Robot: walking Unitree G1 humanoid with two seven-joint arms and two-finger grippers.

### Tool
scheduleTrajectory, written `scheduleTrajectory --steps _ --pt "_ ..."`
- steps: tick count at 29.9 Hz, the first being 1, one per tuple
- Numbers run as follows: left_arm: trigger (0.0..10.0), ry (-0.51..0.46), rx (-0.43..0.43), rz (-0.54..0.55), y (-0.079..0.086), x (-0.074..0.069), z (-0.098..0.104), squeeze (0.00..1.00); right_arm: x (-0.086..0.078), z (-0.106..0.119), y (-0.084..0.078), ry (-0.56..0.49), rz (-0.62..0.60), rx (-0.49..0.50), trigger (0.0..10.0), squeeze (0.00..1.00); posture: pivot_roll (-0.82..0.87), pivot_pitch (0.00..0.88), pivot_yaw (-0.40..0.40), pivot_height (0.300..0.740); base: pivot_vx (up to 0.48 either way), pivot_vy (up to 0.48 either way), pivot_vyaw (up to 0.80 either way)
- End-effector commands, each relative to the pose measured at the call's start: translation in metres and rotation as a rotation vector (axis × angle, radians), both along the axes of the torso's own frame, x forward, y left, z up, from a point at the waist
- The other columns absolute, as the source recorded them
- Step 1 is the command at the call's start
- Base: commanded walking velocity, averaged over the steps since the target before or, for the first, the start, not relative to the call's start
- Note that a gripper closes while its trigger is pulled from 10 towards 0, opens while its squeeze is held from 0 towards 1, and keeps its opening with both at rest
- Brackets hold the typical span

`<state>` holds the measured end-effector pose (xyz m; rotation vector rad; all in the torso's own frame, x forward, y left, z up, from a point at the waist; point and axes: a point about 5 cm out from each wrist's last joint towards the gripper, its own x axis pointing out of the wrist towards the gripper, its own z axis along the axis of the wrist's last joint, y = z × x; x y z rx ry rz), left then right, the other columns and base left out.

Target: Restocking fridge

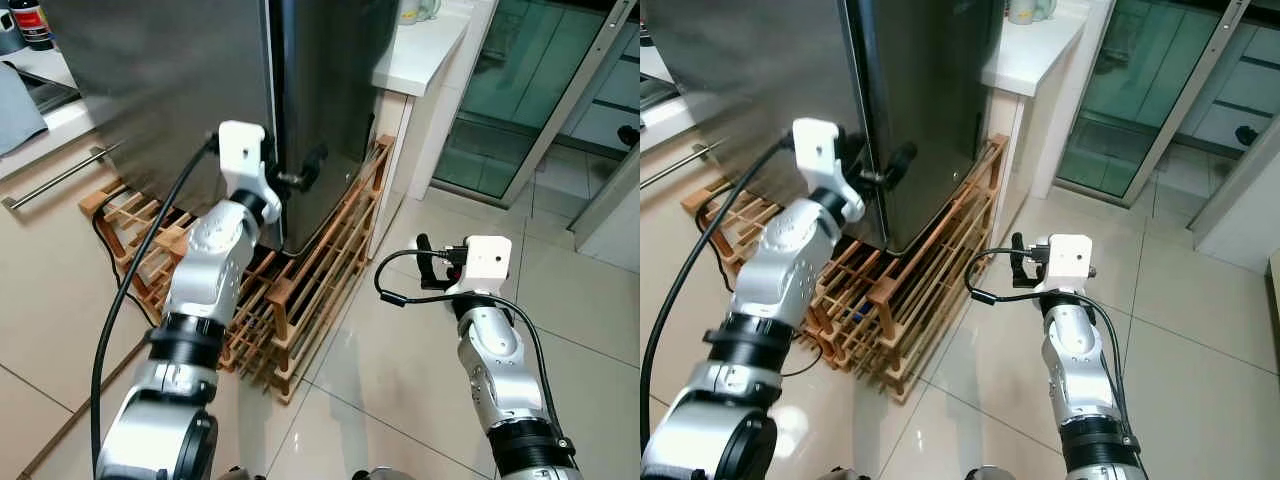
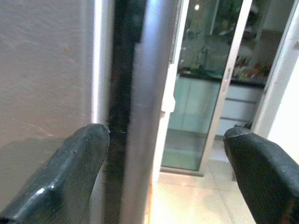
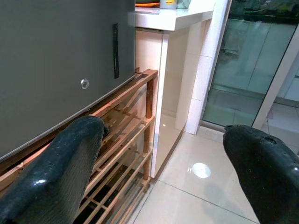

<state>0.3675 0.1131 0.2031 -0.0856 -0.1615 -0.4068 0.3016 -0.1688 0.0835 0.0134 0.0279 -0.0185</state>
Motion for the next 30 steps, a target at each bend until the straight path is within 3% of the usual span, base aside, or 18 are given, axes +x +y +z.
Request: scheduleTrajectory --steps 1,4,8,12,13,17,20,25,30 --pt "10.0 0.03 0.026 0.025 0.003 0.004 -0.005 0.0 0.002 0.002 -0.005 -0.011 -0.024 0.007 10.0 0.0 -0.08 0.0 0.018 0.74 0.0 0.0 0.0" --pt "10.0 0.065 0.01 0.109 0.012 0.012 -0.008 0.0 0.004 0.002 -0.006 -0.01 -0.026 0.005 10.0 0.0 -0.09 0.0 0.02 0.74 0.0 0.0 0.0" --pt "10.0 0.072 -0.001 0.114 0.009 0.017 -0.008 0.0 0.004 0.002 -0.006 -0.011 -0.028 0.006 10.0 0.0 -0.09 0.0 0.018 0.74 0.0 0.0 0.0" --pt "10.0 0.082 -0.01 0.073 -0.006 0.019 -0.009 0.0 0.003 0.001 -0.004 -0.008 -0.02 0.005 10.0 0.0 -0.09 0.0 0.016 0.74 0.0 0.0 0.0" --pt "10.0 0.091 -0.045 0.009 -0.02 0.02 -0.009 0.0 0.004 0.001 -0.004 -0.009 -0.018 0.005 10.0 0.0 -0.09 0.0 0.017 0.74 0.0 0.0 0.0" --pt "10.0 0.109 -0.08 -0.086 -0.039 0.02 -0.006 0.0 0.004 0.001 -0.004 -0.011 -0.019 0.006 10.0 0.0 -0.09 0.0 0.019 0.74 0.0 0.0 0.0" --pt "10.0 0.068 -0.072 -0.186 -0.06 0.017 0.005 0.0 0.003 0.0 -0.005 -0.011 -0.026 0.006 10.0 0.0 -0.11 0.0 0.032 0.74 0.0 0.0 0.0" --pt "10.0 0.07 -0.072 -0.224 -0.071 0.015 0.005 0.0 0.001 -0.001 -0.006 -0.009 -0.031 0.006 10.0 0.0 -0.12 0.0 0.035 0.74 0.0 0.0 0.0" --pt "10.0 0.125 -0.026 -0.159 -0.076 0.02 -0.007 0.0 0.002 -0.003 -0.006 -0.001 -0.03 0.005 10.0 0.0 -0.11 0.0 0.03 0.74 0.0 0.0 0.0"
